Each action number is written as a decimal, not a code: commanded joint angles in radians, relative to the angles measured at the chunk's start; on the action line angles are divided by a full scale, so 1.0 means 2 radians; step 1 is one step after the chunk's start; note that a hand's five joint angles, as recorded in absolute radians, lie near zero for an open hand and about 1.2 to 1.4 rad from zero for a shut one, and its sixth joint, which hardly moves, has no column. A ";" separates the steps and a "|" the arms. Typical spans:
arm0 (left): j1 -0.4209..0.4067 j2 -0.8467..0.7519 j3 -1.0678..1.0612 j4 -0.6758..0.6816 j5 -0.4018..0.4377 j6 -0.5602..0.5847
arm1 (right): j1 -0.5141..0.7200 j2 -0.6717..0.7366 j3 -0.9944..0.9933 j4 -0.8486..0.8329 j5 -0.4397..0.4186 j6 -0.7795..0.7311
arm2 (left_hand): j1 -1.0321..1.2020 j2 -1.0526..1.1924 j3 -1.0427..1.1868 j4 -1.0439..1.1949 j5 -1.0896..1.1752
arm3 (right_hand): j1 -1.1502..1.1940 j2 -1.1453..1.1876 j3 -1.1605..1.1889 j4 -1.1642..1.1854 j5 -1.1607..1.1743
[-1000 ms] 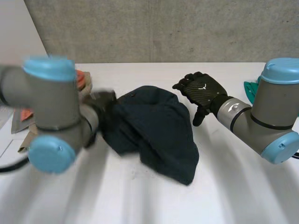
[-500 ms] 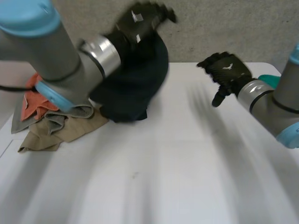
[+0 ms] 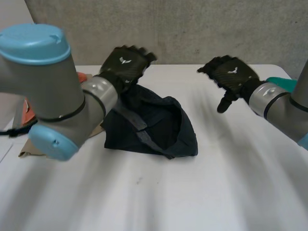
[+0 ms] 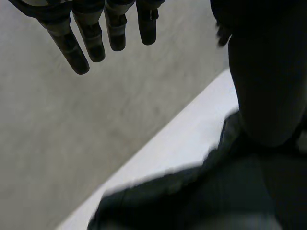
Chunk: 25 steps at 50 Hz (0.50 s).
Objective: Fold the laundry.
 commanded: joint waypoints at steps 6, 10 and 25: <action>0.023 0.081 -0.175 0.010 -0.096 -0.004 | 0.031 -0.050 0.057 0.051 -0.056 -0.117 | -0.007 -0.014 -0.017 -0.012 -0.024 | 0.083 0.090 0.090 0.088 0.081; 0.050 0.085 -0.208 0.024 -0.063 -0.005 | 0.053 -0.065 0.081 0.052 -0.067 -0.144 | -0.007 -0.014 -0.017 -0.012 -0.024 | 0.083 0.090 0.090 0.088 0.081; 0.053 -0.032 -0.173 0.032 0.006 -0.004 | 0.130 0.024 0.063 -0.042 0.015 -0.246 | 0.017 0.010 0.007 0.012 0.000 | 0.426 0.433 0.432 0.430 0.424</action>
